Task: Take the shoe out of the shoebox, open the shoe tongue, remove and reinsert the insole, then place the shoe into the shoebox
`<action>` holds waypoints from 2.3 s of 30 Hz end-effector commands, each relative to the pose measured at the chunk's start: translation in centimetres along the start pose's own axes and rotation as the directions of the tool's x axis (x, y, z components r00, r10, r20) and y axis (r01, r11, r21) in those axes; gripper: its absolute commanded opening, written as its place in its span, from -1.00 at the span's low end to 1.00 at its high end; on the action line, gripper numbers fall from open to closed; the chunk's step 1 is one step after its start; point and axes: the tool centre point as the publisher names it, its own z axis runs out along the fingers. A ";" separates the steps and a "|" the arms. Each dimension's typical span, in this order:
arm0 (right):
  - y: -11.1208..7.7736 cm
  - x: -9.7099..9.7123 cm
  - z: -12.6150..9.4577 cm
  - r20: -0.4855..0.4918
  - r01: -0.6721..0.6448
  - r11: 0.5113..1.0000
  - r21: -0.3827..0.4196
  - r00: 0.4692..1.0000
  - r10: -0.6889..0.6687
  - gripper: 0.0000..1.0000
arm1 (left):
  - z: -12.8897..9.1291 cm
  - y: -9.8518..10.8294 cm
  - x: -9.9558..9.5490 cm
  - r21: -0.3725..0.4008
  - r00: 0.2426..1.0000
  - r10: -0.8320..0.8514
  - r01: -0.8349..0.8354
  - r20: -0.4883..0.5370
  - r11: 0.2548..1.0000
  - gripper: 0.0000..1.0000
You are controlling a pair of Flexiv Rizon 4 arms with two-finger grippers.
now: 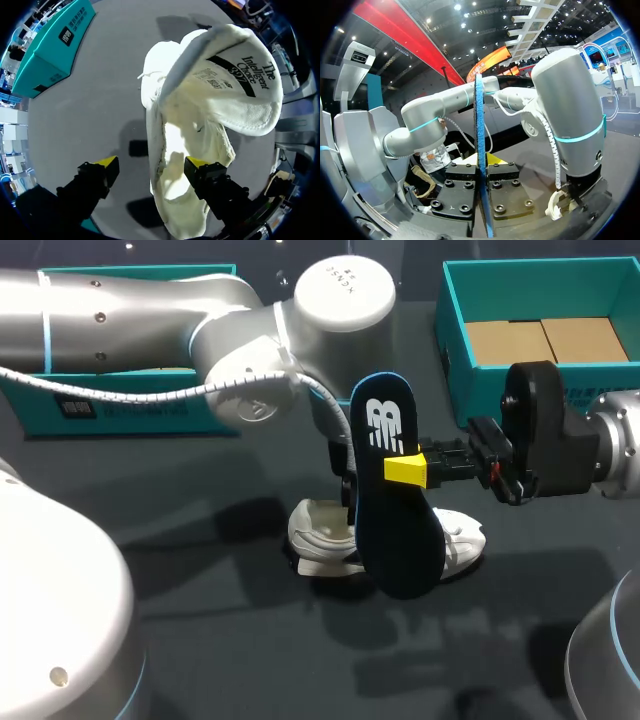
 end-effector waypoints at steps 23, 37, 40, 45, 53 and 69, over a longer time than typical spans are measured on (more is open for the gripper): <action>-0.1 0.1 0.1 0.002 0.000 1.000 -0.001 1.000 0.000 -1.00 | 2.8 -1.0 0.1 -0.037 1.000 -0.016 0.016 -0.012 0.999 -1.00; -0.1 0.1 0.1 0.002 0.000 1.000 -0.001 1.000 0.000 -1.00 | 1.5 -0.9 0.3 -0.043 0.993 0.049 -0.054 -0.104 0.998 -1.00; -0.1 0.1 0.1 0.002 0.000 1.000 -0.001 1.000 0.000 -1.00 | 0.5 -1.0 0.3 -0.034 0.992 0.073 -0.077 -0.107 0.996 -1.00; -0.1 0.1 0.1 0.002 0.000 1.000 -0.001 1.000 0.000 -1.00 | -1.2 -1.0 0.5 -0.002 0.967 0.223 -0.225 -0.126 0.974 -1.00; -0.1 0.1 0.1 0.002 0.000 1.000 -0.001 1.000 0.000 -1.00 | -1.8 -0.7 1.2 -0.028 0.929 0.366 -0.368 -0.061 0.929 -1.00; -0.1 0.1 0.1 0.002 0.000 1.000 -0.001 1.000 0.000 -1.00 | -3.0 0.3 0.2 0.119 0.831 0.547 -0.536 -0.102 0.836 -1.00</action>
